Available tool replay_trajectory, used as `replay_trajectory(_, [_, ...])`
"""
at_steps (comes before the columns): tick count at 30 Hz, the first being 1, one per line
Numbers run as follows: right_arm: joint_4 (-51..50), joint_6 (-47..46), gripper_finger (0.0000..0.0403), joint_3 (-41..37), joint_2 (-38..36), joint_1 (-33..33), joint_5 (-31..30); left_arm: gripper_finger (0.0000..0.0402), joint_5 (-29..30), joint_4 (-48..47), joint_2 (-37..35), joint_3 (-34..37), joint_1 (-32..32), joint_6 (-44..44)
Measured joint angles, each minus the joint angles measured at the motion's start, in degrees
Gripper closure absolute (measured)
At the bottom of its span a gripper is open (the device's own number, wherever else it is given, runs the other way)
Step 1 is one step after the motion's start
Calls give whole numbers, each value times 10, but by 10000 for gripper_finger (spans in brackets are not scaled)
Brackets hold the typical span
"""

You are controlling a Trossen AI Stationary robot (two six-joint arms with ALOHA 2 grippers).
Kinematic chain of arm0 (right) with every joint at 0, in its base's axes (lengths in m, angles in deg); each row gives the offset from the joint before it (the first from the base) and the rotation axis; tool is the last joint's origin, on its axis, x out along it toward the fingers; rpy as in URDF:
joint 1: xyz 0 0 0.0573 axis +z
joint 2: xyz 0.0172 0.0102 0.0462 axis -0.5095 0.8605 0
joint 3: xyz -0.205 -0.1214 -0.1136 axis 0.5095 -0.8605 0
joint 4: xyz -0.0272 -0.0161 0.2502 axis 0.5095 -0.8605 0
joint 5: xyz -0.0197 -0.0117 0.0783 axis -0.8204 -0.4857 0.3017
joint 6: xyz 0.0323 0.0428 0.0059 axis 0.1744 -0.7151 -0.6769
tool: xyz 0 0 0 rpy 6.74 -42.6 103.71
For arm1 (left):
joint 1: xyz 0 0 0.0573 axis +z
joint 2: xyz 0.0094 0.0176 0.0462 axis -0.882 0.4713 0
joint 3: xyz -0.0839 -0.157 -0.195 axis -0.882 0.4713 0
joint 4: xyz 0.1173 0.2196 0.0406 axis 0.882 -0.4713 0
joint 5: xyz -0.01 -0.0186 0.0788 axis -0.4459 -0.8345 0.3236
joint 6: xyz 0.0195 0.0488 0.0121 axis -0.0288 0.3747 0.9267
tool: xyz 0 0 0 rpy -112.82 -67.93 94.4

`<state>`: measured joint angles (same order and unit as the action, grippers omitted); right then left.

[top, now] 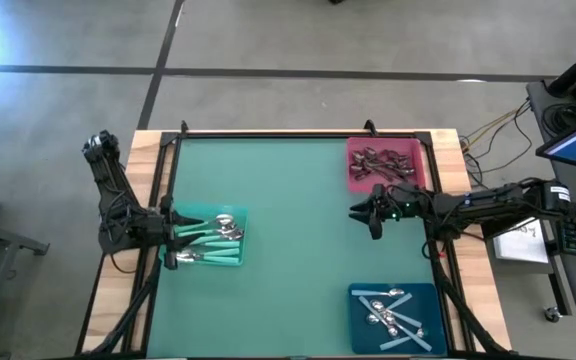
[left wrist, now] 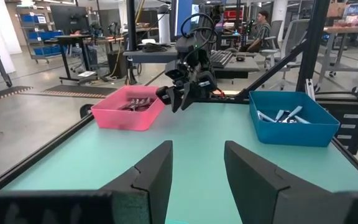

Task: Sort silverware by color (type)
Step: Return to Home Position

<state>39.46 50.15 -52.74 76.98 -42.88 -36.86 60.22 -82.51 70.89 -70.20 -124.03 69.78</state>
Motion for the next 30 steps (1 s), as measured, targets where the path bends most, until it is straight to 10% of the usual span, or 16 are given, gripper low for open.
replay_trajectory(10, [-4, -2, 278, -4, -14, 0, 0, 272, 0, 0, 2, 0, 0, -2])
replay_trajectory(30, [-164, -1, 268, -45, -371, -2, -4, 272, 0, 4, 5, 0, 0, 4])
